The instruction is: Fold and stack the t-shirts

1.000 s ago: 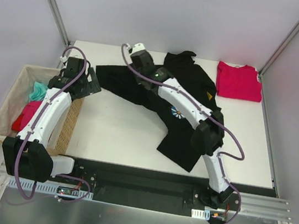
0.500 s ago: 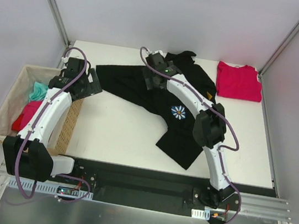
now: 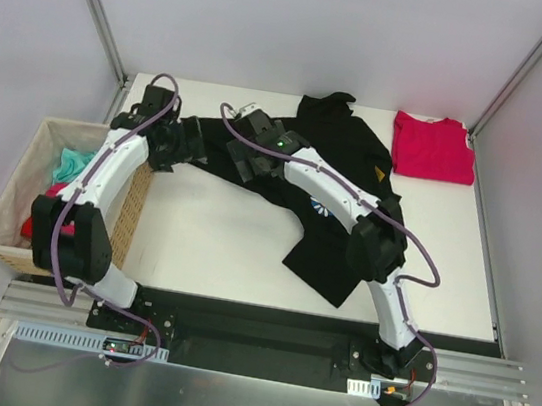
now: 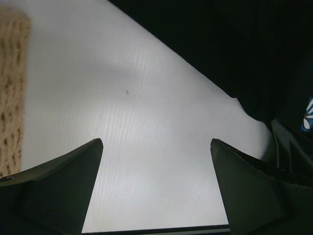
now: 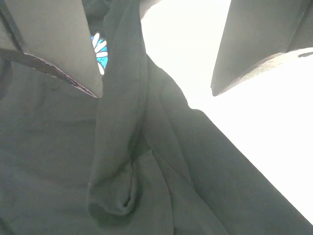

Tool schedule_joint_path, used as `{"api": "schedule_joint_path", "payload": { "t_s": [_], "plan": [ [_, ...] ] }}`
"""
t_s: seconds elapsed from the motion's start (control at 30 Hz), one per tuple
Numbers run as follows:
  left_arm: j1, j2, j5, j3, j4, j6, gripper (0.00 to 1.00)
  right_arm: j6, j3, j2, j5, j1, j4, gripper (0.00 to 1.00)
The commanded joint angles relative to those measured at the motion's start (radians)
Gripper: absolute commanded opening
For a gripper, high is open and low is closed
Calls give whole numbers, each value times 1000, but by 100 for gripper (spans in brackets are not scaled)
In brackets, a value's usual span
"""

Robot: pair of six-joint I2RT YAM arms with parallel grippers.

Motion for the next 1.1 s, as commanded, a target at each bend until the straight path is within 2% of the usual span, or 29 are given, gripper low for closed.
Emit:
{"api": "schedule_joint_path", "payload": {
  "t_s": [0.0, 0.1, 0.2, 0.23, 0.33, 0.43, 0.47, 0.5, 0.57, 0.83, 1.07],
  "plan": [
    [-84, 146, 115, 194, -6, 66, 90, 3, -49, -132, 53, -30, 8, 96],
    [-120, 281, 116, 329, -17, 68, 84, 25, -139, -212, 91, -60, 43, 97],
    [-176, 413, 96, 454, -39, 80, 80, 69, -326, -364, 156, -106, 118, 97],
    [-203, 444, 89, 480, -49, 81, 77, 89, -416, -455, 176, -122, 138, 97],
    [-239, 550, 55, 549, -72, 74, 69, 118, -562, -591, 223, -189, 230, 97],
    [-266, 628, 47, 583, -90, 68, 54, 117, -664, -711, 247, -235, 252, 97],
    [-277, 648, 52, 610, -111, 68, 41, 115, -684, -747, 256, -246, 252, 97],
    [-283, 687, 53, 627, -131, 66, 33, 115, -693, -760, 262, -249, 253, 97],
    [-294, 720, 55, 671, -173, 71, 26, 120, -702, -774, 262, -255, 253, 97],
    [-325, 768, 29, 728, -185, 68, 32, 154, -735, -760, 213, -255, 252, 97],
    [-345, 837, 42, 902, -181, 63, 44, 161, -733, -762, 193, -254, 253, 97]
  ]
}}
